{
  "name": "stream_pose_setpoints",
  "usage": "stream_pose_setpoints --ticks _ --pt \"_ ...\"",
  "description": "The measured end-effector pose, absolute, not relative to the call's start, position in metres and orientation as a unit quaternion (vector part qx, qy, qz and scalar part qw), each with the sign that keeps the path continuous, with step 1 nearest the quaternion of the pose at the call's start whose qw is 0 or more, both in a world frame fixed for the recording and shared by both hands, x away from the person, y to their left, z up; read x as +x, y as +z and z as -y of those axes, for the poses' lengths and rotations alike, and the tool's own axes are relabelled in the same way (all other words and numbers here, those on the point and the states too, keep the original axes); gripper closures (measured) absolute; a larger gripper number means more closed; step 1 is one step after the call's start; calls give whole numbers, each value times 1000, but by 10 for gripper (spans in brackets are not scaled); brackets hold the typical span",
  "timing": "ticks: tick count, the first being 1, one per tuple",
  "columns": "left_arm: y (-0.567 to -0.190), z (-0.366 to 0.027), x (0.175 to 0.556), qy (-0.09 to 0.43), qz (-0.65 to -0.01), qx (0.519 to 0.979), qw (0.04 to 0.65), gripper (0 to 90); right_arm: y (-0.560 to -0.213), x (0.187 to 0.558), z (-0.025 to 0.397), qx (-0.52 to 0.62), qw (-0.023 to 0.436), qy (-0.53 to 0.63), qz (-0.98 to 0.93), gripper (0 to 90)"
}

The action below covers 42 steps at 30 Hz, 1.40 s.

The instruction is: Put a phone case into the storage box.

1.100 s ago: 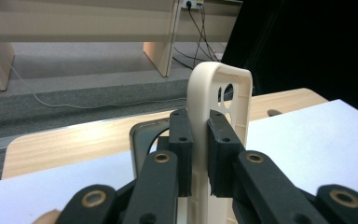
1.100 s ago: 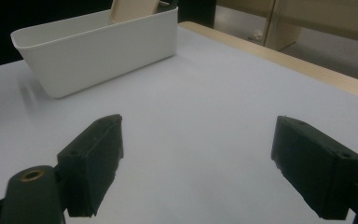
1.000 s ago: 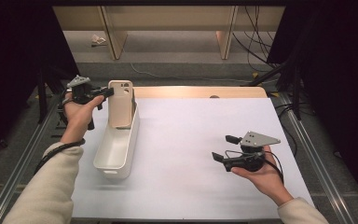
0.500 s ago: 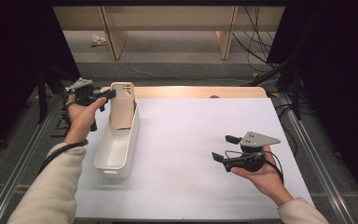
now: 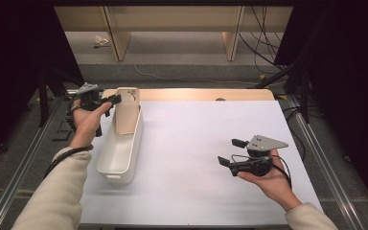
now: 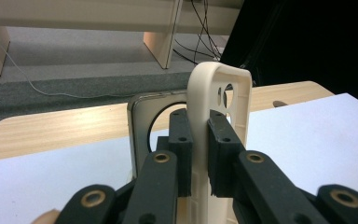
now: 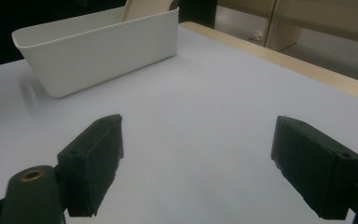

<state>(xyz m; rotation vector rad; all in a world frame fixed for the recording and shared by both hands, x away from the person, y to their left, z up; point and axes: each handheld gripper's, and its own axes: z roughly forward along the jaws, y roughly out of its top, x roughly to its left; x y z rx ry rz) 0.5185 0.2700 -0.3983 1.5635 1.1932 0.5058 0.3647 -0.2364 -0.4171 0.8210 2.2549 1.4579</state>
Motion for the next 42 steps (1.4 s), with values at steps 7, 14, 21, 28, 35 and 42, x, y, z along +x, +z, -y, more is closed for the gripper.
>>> stream_pose_setpoints --ticks 7,14,21,28,35,42 --pt "-407 -270 520 212 -506 655 520 812 -417 365 236 287 166 512 -792 178" --pt "-411 -268 521 219 -510 658 509 805 -417 365 236 287 167 512 -792 179" --pt "-411 -266 521 238 -513 665 487 776 -417 365 236 287 167 513 -792 178" --pt "-406 -266 519 262 -508 669 475 704 -417 365 236 287 167 513 -792 179" --pt "-395 -263 514 291 -492 673 469 667 -417 364 236 287 167 513 -792 179" --pt "-388 -261 502 297 -485 676 469 627 -417 364 236 287 167 513 -791 178"
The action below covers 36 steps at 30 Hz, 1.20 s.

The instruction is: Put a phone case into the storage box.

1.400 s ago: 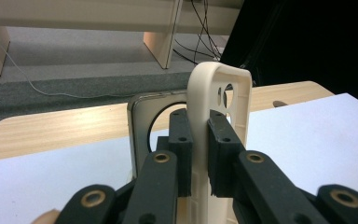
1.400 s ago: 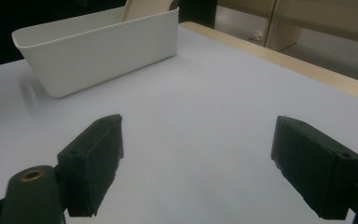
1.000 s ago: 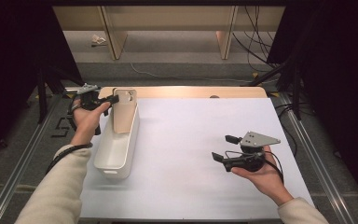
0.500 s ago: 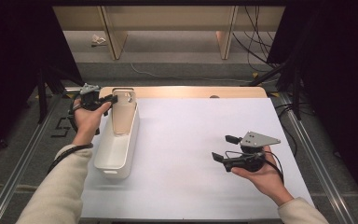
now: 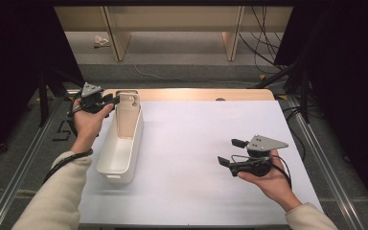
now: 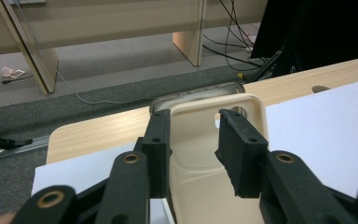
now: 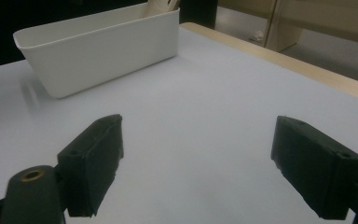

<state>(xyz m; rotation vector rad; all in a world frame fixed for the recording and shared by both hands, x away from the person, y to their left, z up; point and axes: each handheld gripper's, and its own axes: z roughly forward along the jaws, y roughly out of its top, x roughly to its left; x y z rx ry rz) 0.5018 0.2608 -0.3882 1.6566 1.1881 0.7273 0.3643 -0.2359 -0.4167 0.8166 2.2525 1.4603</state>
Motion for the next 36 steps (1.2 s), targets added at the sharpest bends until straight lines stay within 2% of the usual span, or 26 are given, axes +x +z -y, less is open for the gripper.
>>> stream_pose_setpoints --ticks 9,13,20,27,36 --pt "-385 -255 469 261 -474 678 497 524 -417 365 235 288 167 512 -792 177" --pt "-383 -253 456 250 -471 685 496 435 -417 364 235 288 167 512 -791 177" --pt "-381 -249 433 237 -449 700 502 336 -417 364 235 289 167 513 -791 176" --pt "-388 -241 410 232 -451 688 519 146 -417 364 235 290 166 512 -791 176" --pt "-394 -228 385 232 -432 698 523 76 -416 365 236 289 167 513 -791 176"
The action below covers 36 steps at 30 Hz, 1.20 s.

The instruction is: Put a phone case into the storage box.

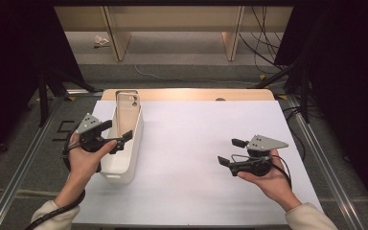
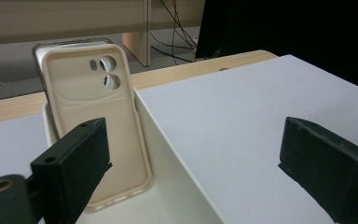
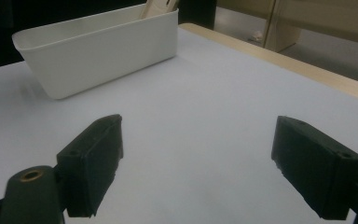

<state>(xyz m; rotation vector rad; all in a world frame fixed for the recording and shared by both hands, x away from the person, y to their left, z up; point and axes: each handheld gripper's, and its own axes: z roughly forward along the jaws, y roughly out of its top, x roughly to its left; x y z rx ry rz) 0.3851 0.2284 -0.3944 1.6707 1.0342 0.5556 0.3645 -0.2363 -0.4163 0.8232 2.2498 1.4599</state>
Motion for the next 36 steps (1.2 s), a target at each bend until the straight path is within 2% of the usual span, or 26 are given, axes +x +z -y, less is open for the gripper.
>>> stream_pose_setpoints --ticks 14,36 --pt "-411 -215 339 230 -400 725 511 59 -416 364 236 287 167 514 -791 175" --pt "-433 -215 322 235 -386 749 484 59 -419 364 236 287 164 514 -791 175"
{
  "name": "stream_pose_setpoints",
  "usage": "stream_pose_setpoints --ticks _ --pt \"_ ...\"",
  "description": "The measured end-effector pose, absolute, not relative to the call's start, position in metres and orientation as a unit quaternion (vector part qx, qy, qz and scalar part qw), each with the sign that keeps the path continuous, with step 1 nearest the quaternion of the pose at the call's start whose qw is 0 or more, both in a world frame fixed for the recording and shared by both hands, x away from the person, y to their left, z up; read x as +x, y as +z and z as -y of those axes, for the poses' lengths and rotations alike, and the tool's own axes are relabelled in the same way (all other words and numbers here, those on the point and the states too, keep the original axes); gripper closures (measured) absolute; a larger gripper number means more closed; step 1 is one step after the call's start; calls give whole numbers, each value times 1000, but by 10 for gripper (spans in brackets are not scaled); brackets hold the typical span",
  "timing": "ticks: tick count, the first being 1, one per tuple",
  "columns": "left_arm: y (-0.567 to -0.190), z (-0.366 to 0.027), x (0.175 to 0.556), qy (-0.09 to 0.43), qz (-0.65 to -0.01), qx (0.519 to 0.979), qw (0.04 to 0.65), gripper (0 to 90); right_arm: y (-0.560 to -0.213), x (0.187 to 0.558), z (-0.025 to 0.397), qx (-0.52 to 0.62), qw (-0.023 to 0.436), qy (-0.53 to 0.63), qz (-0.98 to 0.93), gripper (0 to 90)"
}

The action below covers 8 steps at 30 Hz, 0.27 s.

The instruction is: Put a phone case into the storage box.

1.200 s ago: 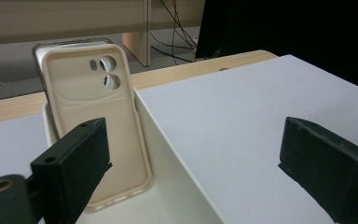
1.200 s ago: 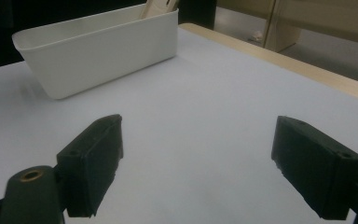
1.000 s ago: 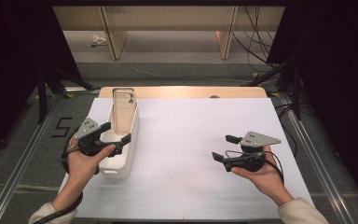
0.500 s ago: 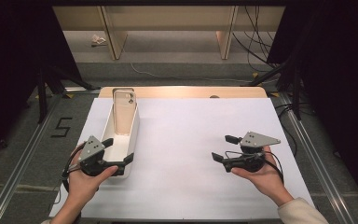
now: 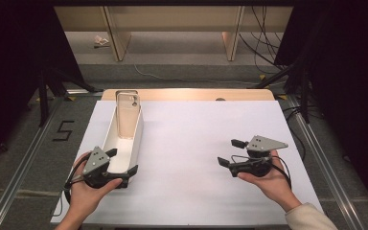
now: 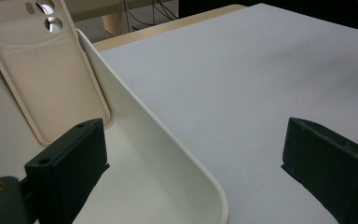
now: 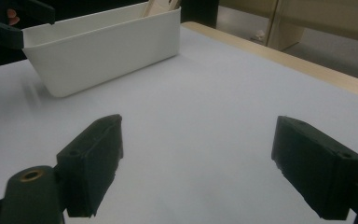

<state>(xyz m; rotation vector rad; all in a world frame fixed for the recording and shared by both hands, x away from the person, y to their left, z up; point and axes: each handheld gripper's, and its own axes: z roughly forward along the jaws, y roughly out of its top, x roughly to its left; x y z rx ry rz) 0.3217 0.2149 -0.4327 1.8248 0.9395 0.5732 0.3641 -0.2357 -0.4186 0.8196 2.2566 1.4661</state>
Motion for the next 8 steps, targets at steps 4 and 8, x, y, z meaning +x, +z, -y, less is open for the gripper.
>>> stream_pose_setpoints --ticks 4,8 --pt "-434 -215 323 235 -385 750 484 60 -419 364 235 287 163 515 -791 175" --pt "-434 -215 323 236 -383 751 483 60 -420 364 234 288 161 514 -792 174"
